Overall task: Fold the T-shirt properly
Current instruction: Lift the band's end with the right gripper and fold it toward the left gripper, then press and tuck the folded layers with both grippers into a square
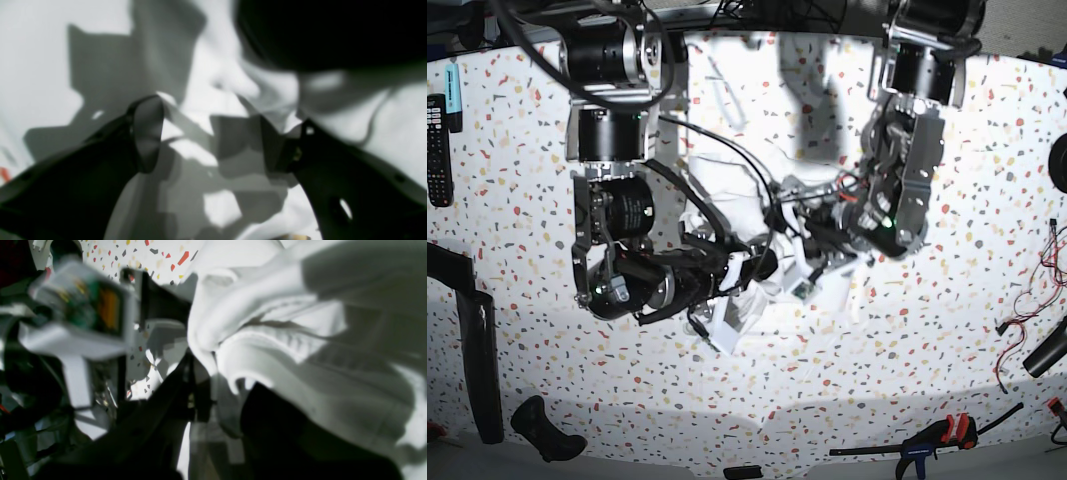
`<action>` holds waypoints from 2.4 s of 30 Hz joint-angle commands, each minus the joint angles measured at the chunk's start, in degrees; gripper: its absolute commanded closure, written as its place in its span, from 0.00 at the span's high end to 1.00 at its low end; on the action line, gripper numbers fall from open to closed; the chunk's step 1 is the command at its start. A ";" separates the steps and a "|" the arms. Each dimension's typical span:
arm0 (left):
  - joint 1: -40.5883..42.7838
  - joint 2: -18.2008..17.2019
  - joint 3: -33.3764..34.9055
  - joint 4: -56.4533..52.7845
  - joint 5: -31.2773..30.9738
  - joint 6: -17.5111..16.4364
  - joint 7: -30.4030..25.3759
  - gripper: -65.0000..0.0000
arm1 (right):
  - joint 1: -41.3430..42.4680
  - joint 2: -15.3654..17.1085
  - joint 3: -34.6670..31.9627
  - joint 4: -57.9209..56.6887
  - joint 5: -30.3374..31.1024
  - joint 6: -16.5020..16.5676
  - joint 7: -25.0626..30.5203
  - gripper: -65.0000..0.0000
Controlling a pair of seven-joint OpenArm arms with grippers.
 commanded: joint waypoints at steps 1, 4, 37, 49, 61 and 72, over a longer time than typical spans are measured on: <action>-1.95 -0.39 0.00 0.81 -0.50 -0.02 -0.87 0.67 | 1.73 -0.39 -0.02 1.05 1.51 0.13 0.90 0.00; -3.28 -2.21 0.00 0.83 -0.46 -0.02 -0.52 0.67 | 1.73 -0.39 -0.02 1.05 1.51 0.13 0.90 0.00; -4.61 -29.18 0.00 0.85 -13.60 5.73 -4.04 0.67 | 1.75 -9.27 -0.02 1.05 12.70 0.28 0.90 0.51; -4.63 -30.62 0.00 0.85 -13.35 5.53 -4.04 0.67 | 1.75 -9.27 -5.22 1.05 19.78 0.28 0.87 0.51; -4.61 -35.67 0.00 0.85 -13.64 5.57 -4.00 0.67 | 2.08 -9.27 -5.16 1.05 8.07 -0.33 0.68 0.51; -4.63 -35.56 0.00 0.85 -19.23 5.01 -6.40 0.67 | 5.60 -9.27 -5.16 1.07 7.30 0.28 3.69 0.51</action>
